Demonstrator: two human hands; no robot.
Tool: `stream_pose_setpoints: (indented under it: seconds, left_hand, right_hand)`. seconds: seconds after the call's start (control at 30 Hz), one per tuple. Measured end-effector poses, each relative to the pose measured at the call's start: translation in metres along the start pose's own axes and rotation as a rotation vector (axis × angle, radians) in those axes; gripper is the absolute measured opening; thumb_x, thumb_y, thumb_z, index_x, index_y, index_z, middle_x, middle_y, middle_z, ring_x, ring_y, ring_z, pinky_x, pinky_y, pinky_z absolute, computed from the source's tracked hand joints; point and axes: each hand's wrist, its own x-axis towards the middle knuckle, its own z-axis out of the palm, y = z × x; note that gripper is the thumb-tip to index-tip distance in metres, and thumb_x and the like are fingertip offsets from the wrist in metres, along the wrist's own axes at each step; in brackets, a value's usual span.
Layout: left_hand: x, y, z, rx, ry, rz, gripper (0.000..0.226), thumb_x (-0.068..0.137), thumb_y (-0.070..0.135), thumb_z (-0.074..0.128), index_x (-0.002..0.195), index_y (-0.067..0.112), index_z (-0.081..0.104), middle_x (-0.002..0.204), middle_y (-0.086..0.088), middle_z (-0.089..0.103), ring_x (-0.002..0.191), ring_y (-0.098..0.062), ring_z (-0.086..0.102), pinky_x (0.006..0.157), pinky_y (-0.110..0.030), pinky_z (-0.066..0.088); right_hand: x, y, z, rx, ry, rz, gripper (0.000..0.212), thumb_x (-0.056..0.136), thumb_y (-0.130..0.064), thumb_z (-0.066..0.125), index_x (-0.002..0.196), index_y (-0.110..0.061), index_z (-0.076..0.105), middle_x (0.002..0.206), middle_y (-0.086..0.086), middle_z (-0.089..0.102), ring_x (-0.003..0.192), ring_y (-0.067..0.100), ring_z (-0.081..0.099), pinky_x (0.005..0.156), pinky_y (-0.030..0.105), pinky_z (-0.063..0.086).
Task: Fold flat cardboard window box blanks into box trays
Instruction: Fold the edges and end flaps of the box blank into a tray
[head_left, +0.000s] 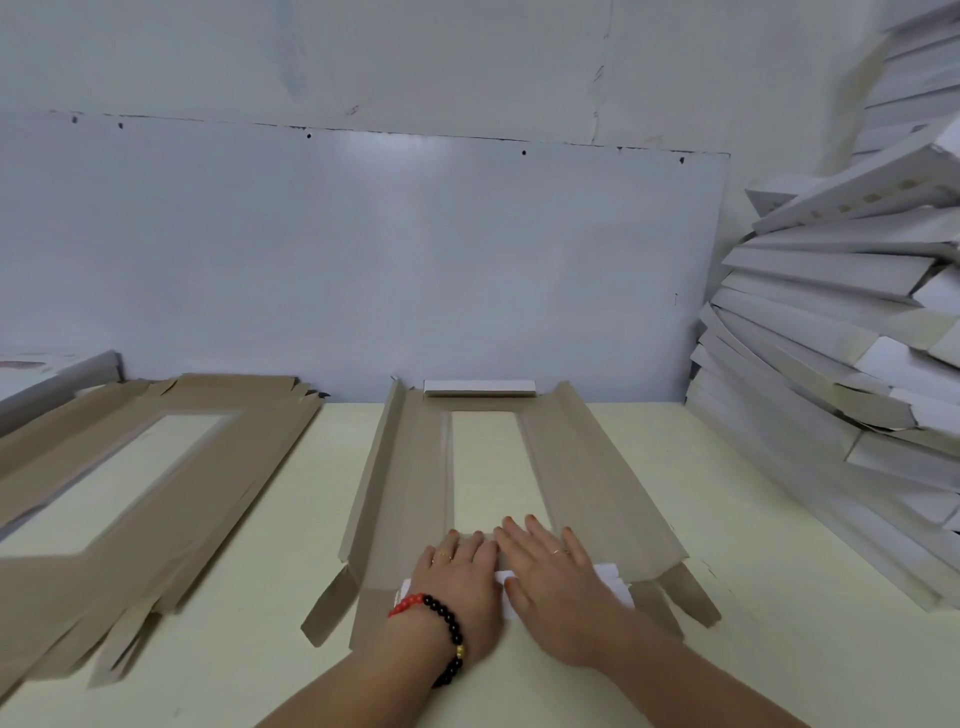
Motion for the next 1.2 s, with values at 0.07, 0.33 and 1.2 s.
stream_pose_setpoints:
  seconds: [0.07, 0.33, 1.2]
  left_hand:
    - [0.001, -0.001, 0.007, 0.033, -0.013, -0.014, 0.06, 0.1, 0.035, 0.02, 0.154, 0.019, 0.0, 0.162, 0.0, -0.003, 0.148, -0.025, -0.01, 0.119, -0.045, -0.005]
    - [-0.01, -0.047, 0.0, 0.253, 0.037, -0.142, 0.063, 0.1, 0.029, 0.022, 0.153, 0.021, -0.012, 0.161, -0.006, -0.015, 0.145, -0.034, -0.022, 0.115, -0.054, -0.013]
    - [-0.017, -0.039, -0.012, 0.017, 0.167, 0.287, 0.051, 0.094, 0.048, 0.042, 0.138, 0.024, 0.032, 0.136, 0.006, 0.038, 0.115, -0.02, 0.045, 0.095, -0.033, 0.042]
  right_hand:
    - [0.002, -0.001, 0.009, 0.04, -0.061, 0.027, 0.058, 0.104, -0.04, 0.015, 0.155, -0.023, -0.007, 0.162, -0.007, -0.012, 0.148, 0.013, -0.015, 0.118, 0.044, -0.008]
    - [-0.013, 0.066, 0.014, -0.033, -0.143, 0.289, 0.057, 0.103, -0.04, 0.01, 0.153, -0.027, -0.013, 0.161, -0.008, -0.016, 0.148, 0.015, -0.013, 0.116, 0.048, -0.01]
    - [-0.034, 0.047, -0.015, -0.171, 0.324, -0.229, 0.018, 0.071, -0.034, 0.083, 0.071, -0.028, 0.065, 0.077, -0.012, 0.058, 0.058, 0.005, 0.054, 0.052, 0.016, 0.046]
